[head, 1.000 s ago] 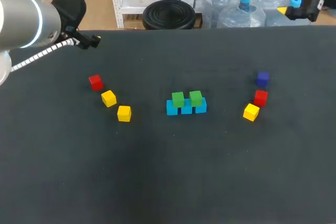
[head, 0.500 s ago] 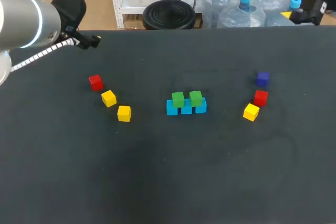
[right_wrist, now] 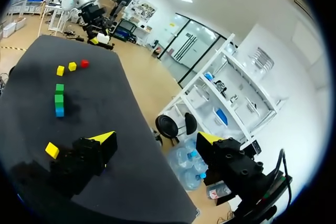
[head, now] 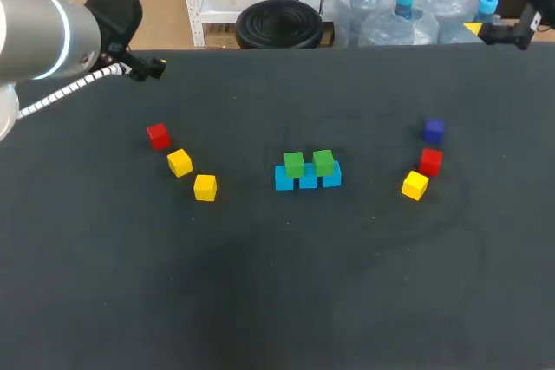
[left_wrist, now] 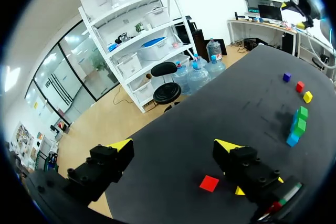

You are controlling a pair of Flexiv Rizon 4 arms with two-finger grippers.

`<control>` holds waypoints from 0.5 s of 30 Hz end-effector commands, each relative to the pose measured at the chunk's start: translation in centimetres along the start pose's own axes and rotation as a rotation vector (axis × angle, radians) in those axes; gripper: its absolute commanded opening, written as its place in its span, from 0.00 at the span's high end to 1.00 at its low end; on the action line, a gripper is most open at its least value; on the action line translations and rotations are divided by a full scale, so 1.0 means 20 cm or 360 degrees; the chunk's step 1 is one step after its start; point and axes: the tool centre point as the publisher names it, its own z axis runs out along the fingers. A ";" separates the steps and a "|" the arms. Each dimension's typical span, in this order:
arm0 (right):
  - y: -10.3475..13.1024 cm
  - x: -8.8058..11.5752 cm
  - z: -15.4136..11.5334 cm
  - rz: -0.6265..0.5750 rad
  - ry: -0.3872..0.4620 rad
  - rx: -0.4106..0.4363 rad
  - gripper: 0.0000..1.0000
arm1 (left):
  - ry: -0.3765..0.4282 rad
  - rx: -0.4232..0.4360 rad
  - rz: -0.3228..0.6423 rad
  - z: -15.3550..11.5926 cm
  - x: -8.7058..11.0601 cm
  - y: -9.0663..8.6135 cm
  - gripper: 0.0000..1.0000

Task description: Place the blue cubes, place green cubes on the blue cubes, place the yellow cubes on the green cubes, then place the red cubes on the yellow cubes, and place purple cube on the red cubes.

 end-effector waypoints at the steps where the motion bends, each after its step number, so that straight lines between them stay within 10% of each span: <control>1: 0.02 -0.01 0.01 -0.0001 0.0010 0.0895 0.00 | 0.0000 -0.0003 0.0001 0.00 0.00 0.00 0.00; 15: 0.02 -0.01 0.01 -0.0001 0.0010 0.0895 0.00 | 0.0041 0.0007 0.0042 -0.01 0.00 0.02 0.00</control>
